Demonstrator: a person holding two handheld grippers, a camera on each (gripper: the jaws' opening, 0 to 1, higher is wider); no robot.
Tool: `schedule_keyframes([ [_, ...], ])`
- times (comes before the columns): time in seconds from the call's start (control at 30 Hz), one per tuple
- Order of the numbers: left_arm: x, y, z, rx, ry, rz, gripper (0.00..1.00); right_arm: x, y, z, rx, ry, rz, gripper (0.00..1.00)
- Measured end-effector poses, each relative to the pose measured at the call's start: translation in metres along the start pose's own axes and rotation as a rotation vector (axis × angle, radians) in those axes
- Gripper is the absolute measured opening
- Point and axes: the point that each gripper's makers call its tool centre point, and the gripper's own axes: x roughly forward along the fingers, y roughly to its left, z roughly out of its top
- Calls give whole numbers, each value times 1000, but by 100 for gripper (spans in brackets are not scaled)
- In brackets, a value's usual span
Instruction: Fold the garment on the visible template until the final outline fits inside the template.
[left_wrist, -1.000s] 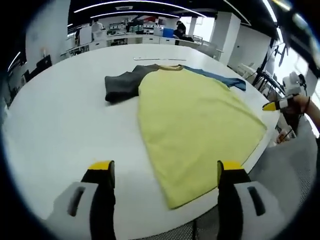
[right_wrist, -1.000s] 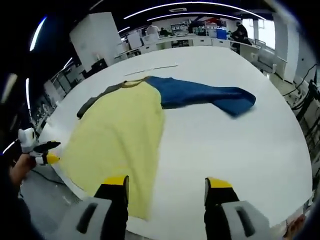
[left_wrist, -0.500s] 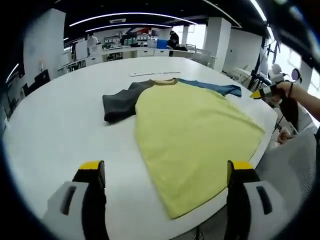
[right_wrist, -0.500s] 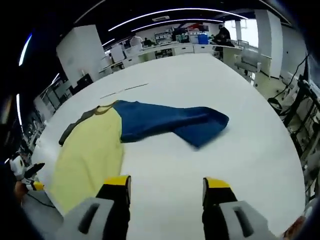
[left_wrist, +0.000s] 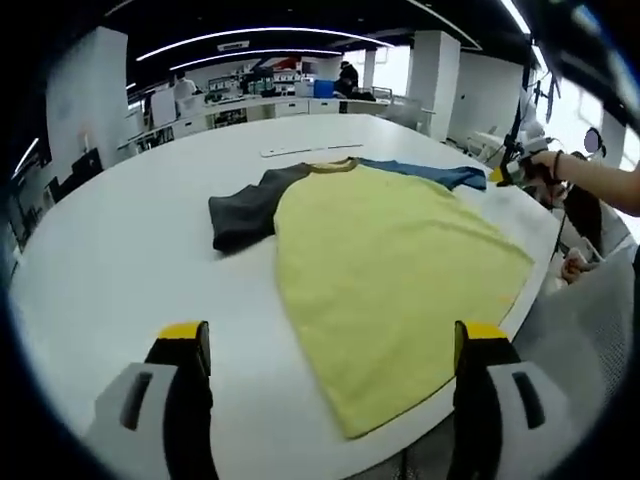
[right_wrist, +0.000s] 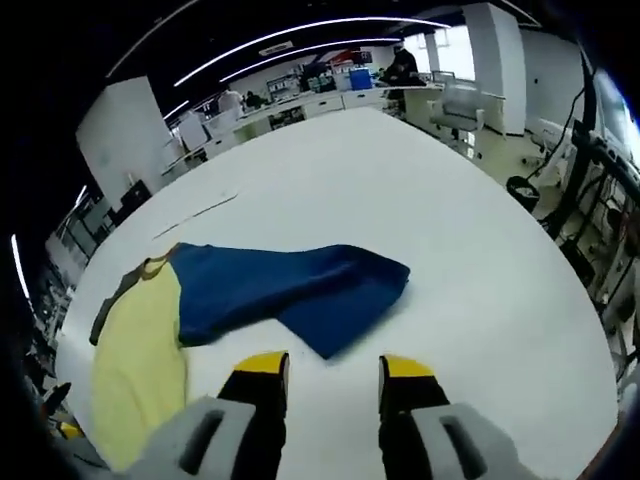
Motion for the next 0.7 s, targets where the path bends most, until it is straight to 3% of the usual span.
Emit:
schedule_keyframes([
  [0.17, -1, 1, 4, 9, 1, -5, 99, 13, -6, 1, 59, 13, -40, 27],
  [0.23, -3, 2, 6, 10, -5, 3, 97, 17, -7, -7, 69, 61, -47, 26],
  [0.3, -5, 3, 8, 18, -8, 9, 97, 18, -6, -1, 84, 30, -51, 23],
  [0.53, -7, 6, 8, 8, -5, 19, 95, 23, -4, 2, 94, 40, -99, 16],
  [0.7, -10, 6, 8, -12, -2, 20, 93, 29, -4, 4, 94, 29, -104, 0],
])
